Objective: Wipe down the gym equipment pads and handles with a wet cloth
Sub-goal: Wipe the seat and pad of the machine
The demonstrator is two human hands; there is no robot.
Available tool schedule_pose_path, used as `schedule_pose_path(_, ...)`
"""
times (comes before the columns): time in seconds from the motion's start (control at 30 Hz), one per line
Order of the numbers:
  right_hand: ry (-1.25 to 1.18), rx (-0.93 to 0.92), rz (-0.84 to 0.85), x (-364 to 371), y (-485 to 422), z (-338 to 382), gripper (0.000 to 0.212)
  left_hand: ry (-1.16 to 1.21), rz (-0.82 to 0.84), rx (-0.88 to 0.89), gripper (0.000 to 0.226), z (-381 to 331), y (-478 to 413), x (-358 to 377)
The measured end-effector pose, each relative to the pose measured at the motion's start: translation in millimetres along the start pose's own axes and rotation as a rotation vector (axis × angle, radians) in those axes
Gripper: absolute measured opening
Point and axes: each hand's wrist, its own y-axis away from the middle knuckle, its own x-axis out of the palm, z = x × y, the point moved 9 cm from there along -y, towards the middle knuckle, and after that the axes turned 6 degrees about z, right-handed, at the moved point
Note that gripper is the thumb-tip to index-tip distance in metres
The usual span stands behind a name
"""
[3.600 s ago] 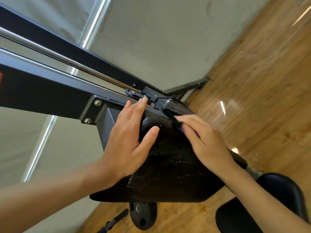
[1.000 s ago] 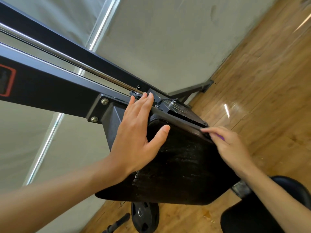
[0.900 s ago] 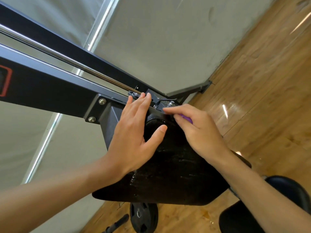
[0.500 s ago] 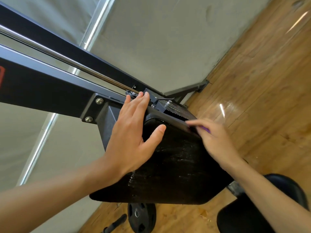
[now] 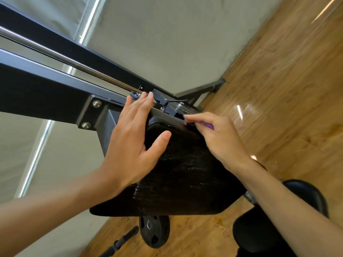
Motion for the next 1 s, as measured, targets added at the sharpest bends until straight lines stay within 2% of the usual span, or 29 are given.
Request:
schedule_pose_path(0.07, -0.06, -0.267, 0.075, 23.5, -7.5, 74.0, 0.035, -0.02, 0.005, 0.08, 0.076, -5.0, -2.1, 1.6)
schedule_pose_path(0.1, -0.037, -0.335, 0.072, 25.7, -5.1, 84.8, 0.037, -0.025, 0.009, 0.099, 0.074, -5.2, -2.3, 2.6)
schedule_pose_path(0.13, -0.001, -0.324, 0.048, 21.2, -0.6, 72.2, 0.038, -0.02, 0.02, 0.084, 0.075, -2.8, -2.5, 3.0)
schedule_pose_path(0.2, 0.102, -0.16, -0.002, -2.1, 18.8, 2.9, 0.043, 0.006, 0.024, 0.016, 0.081, 3.0, -1.4, 2.1)
schedule_pose_path(0.27, 0.16, 0.114, -0.031, -33.7, 46.2, -72.0, 0.052, 0.007, 0.01, -0.002, 0.083, 4.0, 0.7, 1.7)
schedule_pose_path(0.33, 0.075, 0.313, -0.059, -46.8, 56.7, -107.3, 0.051, 0.002, 0.001, 0.001, 0.083, 3.4, 0.7, 1.4)
schedule_pose_path(0.4, 0.037, 0.213, -0.057, -30.1, 39.1, -70.2, 0.044, 0.005, 0.007, -0.008, 0.083, 3.6, -0.4, 1.4)
schedule_pose_path(0.5, 0.004, -0.126, -0.004, 3.9, 17.1, 26.8, 0.037, -0.009, 0.019, 0.001, 0.082, 2.3, -0.2, 2.5)
schedule_pose_path(0.57, 0.033, -0.189, -0.023, 2.6, 22.3, 20.2, 0.035, -0.003, 0.026, -0.009, 0.083, 3.0, 0.4, 2.2)
schedule_pose_path(0.67, 0.136, 0.066, -0.033, -30.8, 44.8, -76.6, 0.041, -0.003, 0.023, -0.023, 0.084, 4.6, 1.1, 1.5)
schedule_pose_path(0.73, 0.085, 0.346, -0.016, -47.6, 58.9, -131.3, 0.043, -0.013, 0.017, -0.024, 0.084, 5.0, 1.3, 2.2)
schedule_pose_path(0.77, 0.055, 0.407, -0.028, -48.4, 58.0, -140.8, 0.042, -0.017, 0.011, -0.026, 0.084, 4.8, 1.3, 1.9)
schedule_pose_path(0.8, 0.044, 0.381, -0.022, -42.5, 51.0, -132.8, 0.04, -0.018, 0.009, -0.028, 0.085, 4.2, 1.6, 1.7)
schedule_pose_path(0.93, 0.093, 0.007, 0.033, -7.2, 13.7, -31.9, 0.04, -0.042, 0.0, 0.018, 0.084, -0.7, -0.1, 1.4)
schedule_pose_path(1.0, 0.117, -0.013, 0.058, -3.2, 6.3, -33.5, 0.035, -0.055, 0.01, 0.04, 0.084, -1.5, 0.3, 1.9)
